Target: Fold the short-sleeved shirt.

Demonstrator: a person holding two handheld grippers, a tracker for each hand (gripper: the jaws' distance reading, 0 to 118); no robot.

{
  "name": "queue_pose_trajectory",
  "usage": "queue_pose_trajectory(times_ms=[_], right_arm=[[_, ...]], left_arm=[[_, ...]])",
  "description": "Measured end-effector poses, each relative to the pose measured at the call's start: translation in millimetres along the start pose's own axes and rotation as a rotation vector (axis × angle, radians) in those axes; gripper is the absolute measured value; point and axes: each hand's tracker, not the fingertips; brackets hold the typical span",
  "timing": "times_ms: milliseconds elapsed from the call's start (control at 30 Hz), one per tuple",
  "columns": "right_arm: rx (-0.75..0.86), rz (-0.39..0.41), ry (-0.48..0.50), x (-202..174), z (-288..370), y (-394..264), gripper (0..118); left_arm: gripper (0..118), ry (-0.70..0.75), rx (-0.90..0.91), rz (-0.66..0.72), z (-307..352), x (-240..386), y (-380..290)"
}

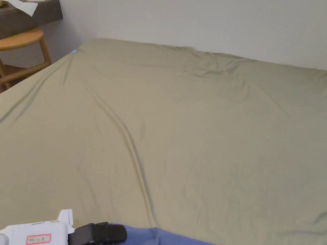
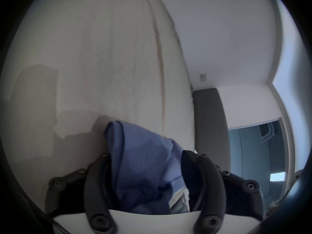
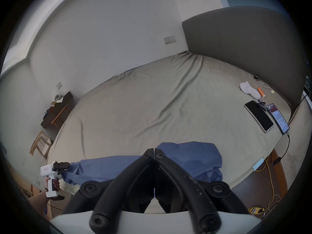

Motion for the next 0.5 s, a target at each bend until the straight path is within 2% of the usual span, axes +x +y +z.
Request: queue_pose_trajectory(times_ms=[33,67,133,233,333,500], right_arm=[[-0.005,0.014,0.002,-3,-2,1,2],[-0.010,0.025,0.005,-6,-3,2,2],[-0.016,0.037,0.020,-10,-7,1,2],[-0.016,0.030,0.031,-10,-9,0,2],[-0.015,0.018,0.034,-6,-9,0,2],[-0.017,0.001,0.027,1,-14,-5,2]], left_arm=[[65,0.019,0.011,0.009,-3,0,-2],[58,0.030,0.016,0.017,-1,12,-2],[20,0.152,-0.012,0.021,-5,14,-2],[18,0.122,0.104,-0.003,13,30,-8],[17,0.044,0.186,0.041,48,33,-7],[17,0.263,0.258,-0.001,92,55,2]])
